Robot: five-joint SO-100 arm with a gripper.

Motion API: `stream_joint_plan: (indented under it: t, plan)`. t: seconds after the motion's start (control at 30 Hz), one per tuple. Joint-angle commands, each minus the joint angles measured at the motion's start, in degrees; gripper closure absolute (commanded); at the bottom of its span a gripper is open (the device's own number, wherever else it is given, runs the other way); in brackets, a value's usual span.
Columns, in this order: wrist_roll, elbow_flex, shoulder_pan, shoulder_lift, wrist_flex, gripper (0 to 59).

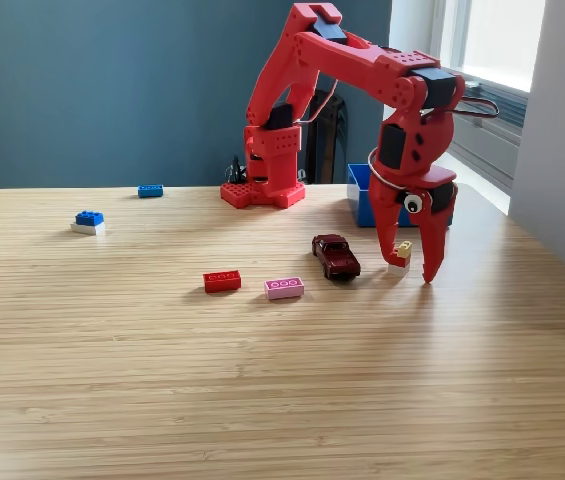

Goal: Grasp a lego block and put it in the bin.

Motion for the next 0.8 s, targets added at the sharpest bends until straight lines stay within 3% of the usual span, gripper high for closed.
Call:
stream_joint_plan:
  t: [0.03,0.13,0.37,0.57,0.8]
  plan:
    - [0.35,-2.72,-0.35,0.44,0.18,42.5]
    - [1.14,-2.99,-0.09,0.44,0.18,58.3]
    - [4.13,-5.10,0.44,0.62,0.70,58.6]
    - [8.26,-16.87,-0.44,1.14,8.53,58.6]
    - [11.78,-15.03,-3.52,1.93,10.72,58.6]
